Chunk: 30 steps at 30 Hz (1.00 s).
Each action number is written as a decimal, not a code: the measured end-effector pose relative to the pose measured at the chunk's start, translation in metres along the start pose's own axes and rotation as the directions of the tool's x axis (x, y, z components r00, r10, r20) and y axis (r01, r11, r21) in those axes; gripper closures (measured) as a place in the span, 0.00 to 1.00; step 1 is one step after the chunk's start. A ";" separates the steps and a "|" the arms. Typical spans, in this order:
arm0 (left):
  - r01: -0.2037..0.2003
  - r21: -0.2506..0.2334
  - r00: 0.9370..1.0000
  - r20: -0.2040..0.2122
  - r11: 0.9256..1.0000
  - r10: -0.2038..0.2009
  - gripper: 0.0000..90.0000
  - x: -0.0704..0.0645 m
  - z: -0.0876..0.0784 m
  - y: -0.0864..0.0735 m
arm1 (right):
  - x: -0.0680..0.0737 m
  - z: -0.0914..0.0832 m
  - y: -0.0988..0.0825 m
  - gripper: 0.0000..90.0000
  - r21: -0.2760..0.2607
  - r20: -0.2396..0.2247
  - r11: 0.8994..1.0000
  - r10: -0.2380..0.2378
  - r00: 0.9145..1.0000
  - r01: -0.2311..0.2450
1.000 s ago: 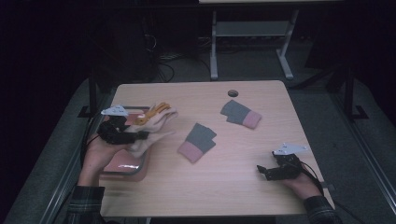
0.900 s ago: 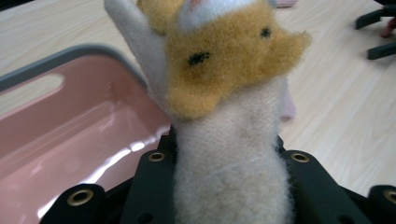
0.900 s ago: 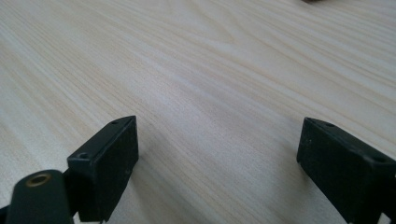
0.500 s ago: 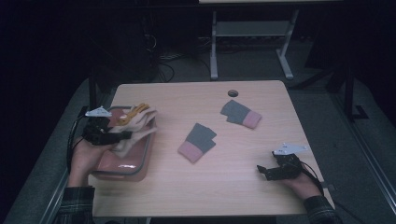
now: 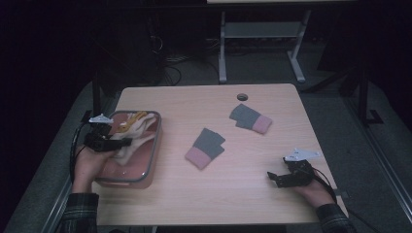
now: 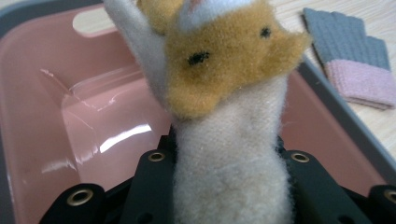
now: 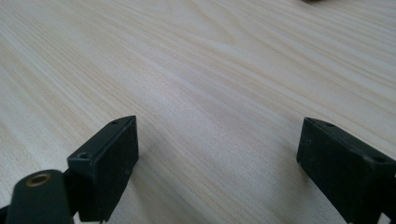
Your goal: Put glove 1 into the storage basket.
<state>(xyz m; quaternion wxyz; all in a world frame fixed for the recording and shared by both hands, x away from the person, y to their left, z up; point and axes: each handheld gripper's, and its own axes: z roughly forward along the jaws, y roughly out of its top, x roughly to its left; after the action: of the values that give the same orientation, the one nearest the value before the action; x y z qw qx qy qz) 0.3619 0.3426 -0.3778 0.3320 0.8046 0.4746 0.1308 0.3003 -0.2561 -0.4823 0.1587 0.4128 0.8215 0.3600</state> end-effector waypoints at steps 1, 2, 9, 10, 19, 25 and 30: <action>0.001 0.010 1.000 0.000 1.000 -0.001 0.74 0.000 0.002 -0.001 | 0.000 0.000 0.000 0.14 -0.001 0.000 1.000 0.000 1.000 0.000; 0.005 0.020 1.000 0.000 1.000 -0.005 0.74 0.001 0.006 -0.001 | 0.000 0.000 0.000 0.14 0.000 0.000 1.000 0.000 1.000 0.000; 0.011 0.068 1.000 -0.007 0.998 -0.010 0.74 0.001 0.019 -0.004 | 0.000 0.000 0.000 0.14 -0.001 -0.001 1.000 0.000 1.000 0.000; 0.007 0.081 1.000 -0.006 0.997 -0.006 0.74 0.002 0.021 -0.004 | 0.000 0.000 0.000 0.14 -0.001 0.000 1.000 0.000 1.000 0.000; 0.000 0.159 1.000 -0.015 0.987 0.003 0.72 0.005 0.038 -0.007 | 0.000 0.000 0.000 0.14 0.000 0.000 1.000 0.000 1.000 0.000; -0.009 0.224 1.000 0.018 0.975 0.005 0.67 0.007 0.049 -0.010 | 0.000 0.000 0.000 0.14 0.000 0.000 1.000 0.000 1.000 0.000; -0.001 0.247 1.000 0.028 0.969 -0.006 0.46 0.009 0.054 -0.013 | 0.000 0.000 0.000 0.14 0.000 0.000 1.000 0.000 1.000 0.000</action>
<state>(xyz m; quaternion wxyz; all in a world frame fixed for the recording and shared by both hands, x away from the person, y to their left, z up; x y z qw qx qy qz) 0.3867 0.3324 -0.4276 0.2362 0.8408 0.4834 0.0589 0.3003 -0.2561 -0.4823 0.1589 0.4128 0.8215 0.3599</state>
